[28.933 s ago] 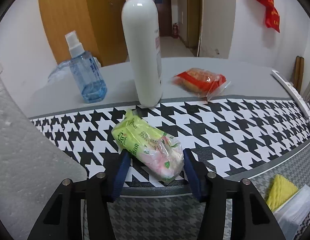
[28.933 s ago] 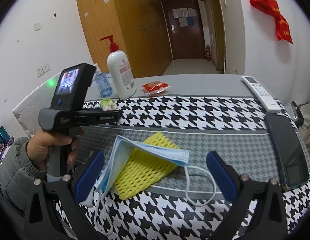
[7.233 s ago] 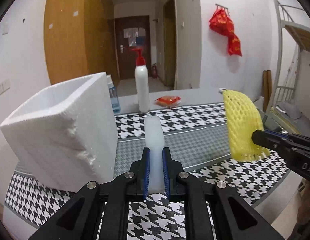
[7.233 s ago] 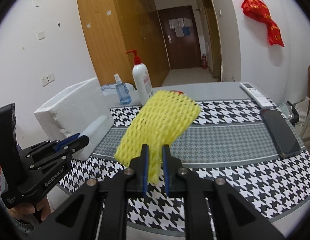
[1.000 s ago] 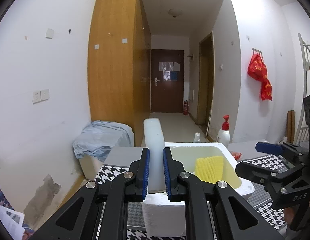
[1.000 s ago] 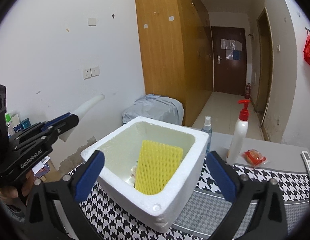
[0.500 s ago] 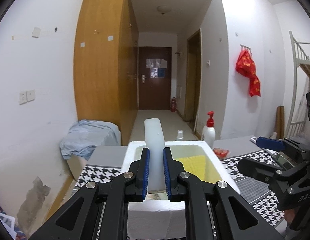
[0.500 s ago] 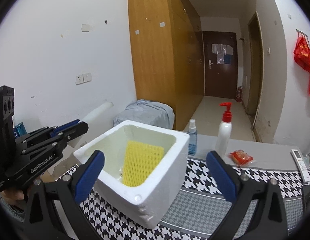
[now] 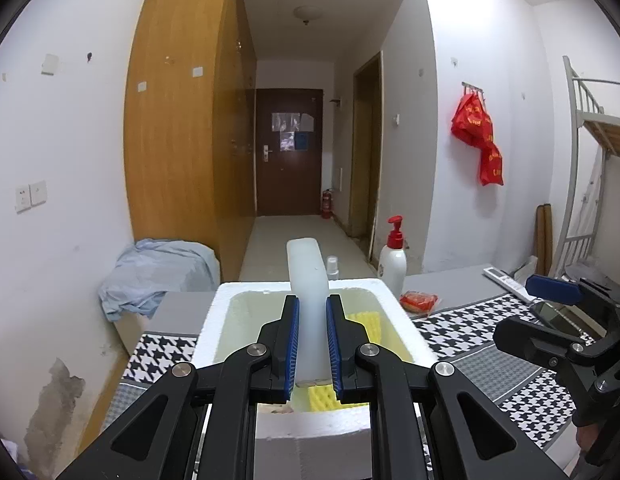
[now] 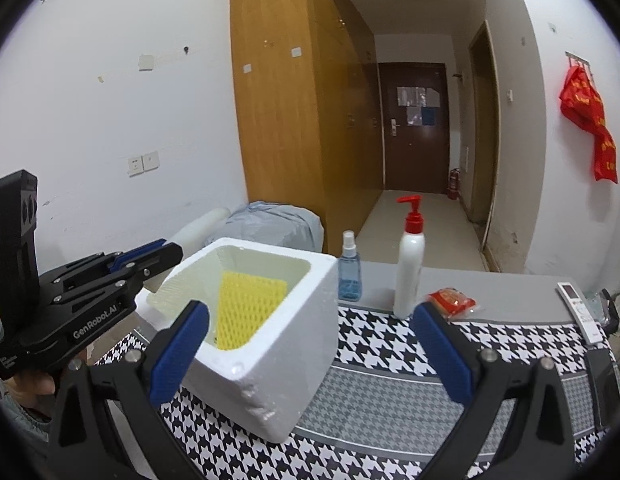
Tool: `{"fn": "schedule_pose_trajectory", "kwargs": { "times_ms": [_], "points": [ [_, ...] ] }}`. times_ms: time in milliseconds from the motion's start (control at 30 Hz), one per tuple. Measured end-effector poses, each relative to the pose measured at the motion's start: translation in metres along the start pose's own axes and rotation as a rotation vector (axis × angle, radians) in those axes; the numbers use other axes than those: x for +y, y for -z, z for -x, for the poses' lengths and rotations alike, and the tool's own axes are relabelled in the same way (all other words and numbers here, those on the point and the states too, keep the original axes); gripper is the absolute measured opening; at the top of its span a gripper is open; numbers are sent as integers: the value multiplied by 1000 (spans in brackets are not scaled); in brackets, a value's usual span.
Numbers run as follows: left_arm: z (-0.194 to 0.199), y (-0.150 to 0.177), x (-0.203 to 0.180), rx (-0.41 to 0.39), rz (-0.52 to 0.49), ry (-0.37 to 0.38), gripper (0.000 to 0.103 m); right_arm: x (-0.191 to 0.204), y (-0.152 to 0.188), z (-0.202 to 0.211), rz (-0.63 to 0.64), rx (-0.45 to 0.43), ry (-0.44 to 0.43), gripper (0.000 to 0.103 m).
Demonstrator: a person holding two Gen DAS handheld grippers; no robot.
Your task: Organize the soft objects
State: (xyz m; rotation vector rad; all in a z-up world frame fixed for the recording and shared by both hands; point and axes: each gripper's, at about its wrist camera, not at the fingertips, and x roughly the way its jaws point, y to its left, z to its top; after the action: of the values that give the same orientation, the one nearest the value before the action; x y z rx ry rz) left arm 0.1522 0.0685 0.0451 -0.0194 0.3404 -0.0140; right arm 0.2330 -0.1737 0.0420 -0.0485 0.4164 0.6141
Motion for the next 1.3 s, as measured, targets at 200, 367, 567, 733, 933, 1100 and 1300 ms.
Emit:
{"fn": "schedule_pose_trajectory", "kwargs": {
  "times_ms": [200,367,567,733,933,1100,1300],
  "points": [
    [-12,0,-4,29,2,14,15,-7,4,8,-18,-3,31,103],
    [-22,0,-7,53,10,22,15,-14,9,13,-31,0,56,103],
    [-28,-2,-14,62,11,16,15,-24,10,15,-40,12,80,103],
    [-34,-3,-13,70,25,-8,27,-26,12,15,-40,14,74,103],
    [-24,-4,-13,13,41,-49,94,-27,13,16,-35,15,70,103],
    [-17,-3,-19,-9,15,-73,102,-28,13,21,-33,5,64,103],
    [-3,-2,-26,-16,10,-75,102,-31,15,31,-37,-8,59,103]
  ]
}}
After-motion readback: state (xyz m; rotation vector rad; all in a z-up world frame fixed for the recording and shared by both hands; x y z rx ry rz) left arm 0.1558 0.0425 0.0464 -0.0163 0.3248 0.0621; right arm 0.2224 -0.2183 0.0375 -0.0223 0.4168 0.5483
